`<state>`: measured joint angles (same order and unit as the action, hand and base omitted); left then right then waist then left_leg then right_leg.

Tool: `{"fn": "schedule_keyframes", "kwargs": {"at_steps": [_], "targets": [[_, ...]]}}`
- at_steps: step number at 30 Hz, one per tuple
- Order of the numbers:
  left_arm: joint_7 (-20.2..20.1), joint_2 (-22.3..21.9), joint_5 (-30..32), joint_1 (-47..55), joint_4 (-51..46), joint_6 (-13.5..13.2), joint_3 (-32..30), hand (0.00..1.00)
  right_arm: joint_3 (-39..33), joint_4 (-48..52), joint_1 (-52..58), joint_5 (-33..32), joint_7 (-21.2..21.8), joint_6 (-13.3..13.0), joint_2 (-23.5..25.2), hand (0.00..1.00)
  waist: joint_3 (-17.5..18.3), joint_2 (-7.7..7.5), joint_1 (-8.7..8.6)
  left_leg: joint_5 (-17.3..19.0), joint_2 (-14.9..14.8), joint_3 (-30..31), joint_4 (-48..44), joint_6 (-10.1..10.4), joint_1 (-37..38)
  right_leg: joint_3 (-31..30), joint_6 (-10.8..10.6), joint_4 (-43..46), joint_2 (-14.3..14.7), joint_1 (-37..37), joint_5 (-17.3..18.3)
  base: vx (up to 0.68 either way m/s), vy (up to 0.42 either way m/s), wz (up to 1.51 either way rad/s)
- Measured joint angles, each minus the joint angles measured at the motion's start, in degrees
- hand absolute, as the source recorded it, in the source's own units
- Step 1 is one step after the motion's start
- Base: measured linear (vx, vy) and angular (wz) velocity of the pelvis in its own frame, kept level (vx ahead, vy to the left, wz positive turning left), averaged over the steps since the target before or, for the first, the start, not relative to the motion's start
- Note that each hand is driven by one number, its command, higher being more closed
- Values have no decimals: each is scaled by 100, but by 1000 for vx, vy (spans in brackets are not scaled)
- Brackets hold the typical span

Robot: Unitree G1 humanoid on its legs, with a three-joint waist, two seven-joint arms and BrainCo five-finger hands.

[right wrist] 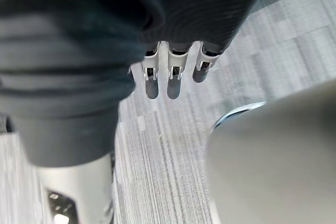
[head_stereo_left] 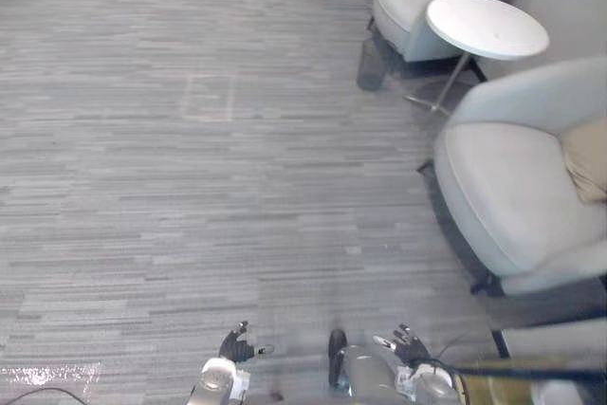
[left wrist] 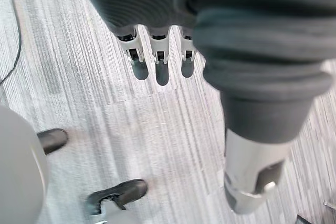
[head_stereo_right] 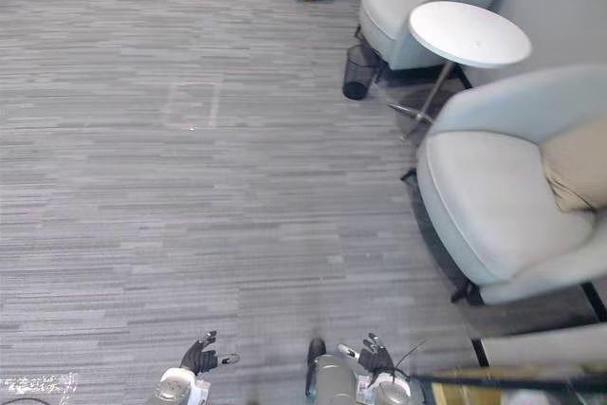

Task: Organize the slippers on the shoe rack

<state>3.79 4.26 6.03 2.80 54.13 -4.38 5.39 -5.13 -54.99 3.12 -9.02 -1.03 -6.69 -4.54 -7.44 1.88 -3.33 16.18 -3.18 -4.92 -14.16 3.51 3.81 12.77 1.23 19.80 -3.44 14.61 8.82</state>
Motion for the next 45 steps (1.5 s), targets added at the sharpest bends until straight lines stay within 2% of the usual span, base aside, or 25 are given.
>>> {"fn": "schedule_keyframes", "kwargs": {"at_steps": [2,3,6,10,11,12,13,14,16,17,18,20,21,23,27,29,30,31,34,35,36,38,40,43,45], "targets": [[-6,-99,-7,44,2,6,-83,0,-41,-81,9,-5,-8,9,-2,0,-46,1,29,-25,-298,-271,-1857,362,-688,225,92,-279,21,-520,102,416,-203,46],[-11,-140,-15,72,-27,6,-136,0,-39,-94,32,-3,-14,21,-7,0,-79,-30,39,-3,-565,-615,-2674,347,-905,306,146,-482,40,-924,136,390,-164,32],[8,-168,-65,49,-74,-29,-245,0,-37,-77,3,-3,-22,22,-7,0,-118,-121,128,103,-954,-1321,-3279,134,-1302,387,121,-968,-37,-1624,165,313,-69,15],[106,-177,-64,-52,-71,-27,-387,0,-38,-77,-70,-1,-96,35,7,0,-139,-107,194,35,-815,-1682,-2074,2,-2000,658,-130,-1373,-279,-2099,289,241,82,30],[106,-176,-63,-53,-84,-30,-386,0,-40,-92,-37,-1,-127,44,3,0,-140,-108,202,-204,-681,-1784,-1448,-40,-2042,774,-250,-1436,-356,-2235,340,381,231,60],[105,-182,-62,-30,-87,-27,-376,0,-40,-96,-19,9,-140,47,-26,0,-113,-35,213,-900,-515,-1792,-547,-172,-2086,882,-436,-1482,-356,-2382,443,275,174,43],[104,-158,-63,-27,-98,-29,-377,0,-38,-117,-31,12,-146,49,-30,0,-120,-53,255,-1090,-461,-1760,-522,-344,-2076,877,-505,-1487,-362,-2396,474,397,210,44],[135,-71,-60,-71,-118,-23,-392,0,13,-217,-81,17,-165,56,56,0,-55,-234,278,-1055,-175,-1794,-278,-399,-1969,859,-575,-1502,-559,-2449,396,410,202,38],[134,-26,-60,-81,-35,-14,-426,0,76,-218,-133,41,-160,51,130,0,-31,-335,281,-904,-4,-1718,-263,-499,-1957,779,-579,-1097,-731,-2282,297,461,259,44],[133,-22,-57,-81,8,2,-466,0,64,-224,-117,127,-155,58,145,0,-37,-332,274,-726,80,-1606,-323,-556,-1836,635,-587,-230,-895,-2050,294,455,279,46],[134,-39,-55,-85,70,11,-453,0,5,-225,-59,219,-151,64,181,0,-66,-359,243,-538,195,-1500,-272,-567,-1508,352,-954,1059,-1131,-1682,22,457,273,45],[150,40,-44,-78,209,66,-426,0,-41,-204,-80,226,-126,65,187,0,-134,-369,180,-325,325,-1318,-133,-594,-922,-288,-1142,3074,-1245,-1028,-206,447,205,49],[162,65,-44,-40,284,101,-424,0,-34,-204,-71,224,-125,63,183,0,-135,-381,110,-302,389,-1197,78,-608,-513,-367,-946,3769,-1202,-716,67,556,154,58],[192,63,-47,15,289,102,-425,0,-30,-194,-80,223,-125,31,156,0,-141,-349,54,-307,363,-1064,455,-601,-4,-274,-626,3675,-999,-320,474,507,78,50],[220,24,-51,-30,287,100,-428,0,-36,-44,-110,214,-126,-26,113,0,-205,-233,-16,-307,134,-798,675,-601,280,-162,-448,1713,-458,343,666,400,-74,49],[217,-21,-51,-100,287,95,-424,0,-38,0,-144,196,-130,-55,67,0,-264,-170,-78,-278,8,-613,849,-532,486,-303,-442,-241,-203,428,-125,460,-193,71],[217,-42,-49,-65,287,90,-430,0,-37,-8,-104,185,-129,-49,70,0,-238,-241,-86,-133,33,-519,920,-258,712,-554,-479,-968,-189,386,-685,597,-319,69],[217,-84,-44,11,344,89,-473,0,-48,-3,-98,157,-123,-54,27,0,-229,-246,-95,58,-13,-400,919,-36,999,-765,-308,-517,-131,425,-1206,593,-322,47],[219,-291,-7,16,372,78,-682,0,-166,-15,-143,191,-117,-46,-11,0,-156,25,-86,76,-346,-304,-361,50,639,-539,-196,279,-43,432,-276,527,-260,28],[216,-328,7,17,355,80,-748,0,-194,-12,-141,176,-123,-46,-4,0,-175,57,-86,29,-448,-272,-902,158,443,-501,-162,274,-6,314,-190,530,-255,32],[209,-370,12,24,279,81,-897,0,-187,13,-131,176,-121,-15,-2,0,-223,71,-82,-245,-719,-235,-2101,509,-15,-392,-66,219,82,-4,-21,297,-139,23],[198,-387,12,52,154,81,-978,0,-149,8,-92,177,-129,47,-8,0,-254,79,-60,-328,-1025,-290,-3289,593,-397,-344,59,102,193,-420,164,466,-150,10],[200,-384,-12,61,-29,52,-1076,0,-146,-85,-33,160,-138,73,24,0,-310,7,33,-161,-1395,-956,-4311,292,-963,-377,152,-381,244,-1326,371,580,-96,-7],[196,-369,-72,18,-69,-5,-1097,0,-146,-154,-57,157,-140,83,21,0,-322,-25,63,26,-1225,-1283,-3551,147,-1510,-437,70,-780,93,-1787,342,374,43,-19],[179,-314,-111,-64,-78,-23,-978,0,-174,-227,-93,154,-140,98,34,0,-368,-115,125,-158,-592,-1102,-1579,134,-1832,-583,1,-1052,-209,-2111,371,506,205,-35]]}}
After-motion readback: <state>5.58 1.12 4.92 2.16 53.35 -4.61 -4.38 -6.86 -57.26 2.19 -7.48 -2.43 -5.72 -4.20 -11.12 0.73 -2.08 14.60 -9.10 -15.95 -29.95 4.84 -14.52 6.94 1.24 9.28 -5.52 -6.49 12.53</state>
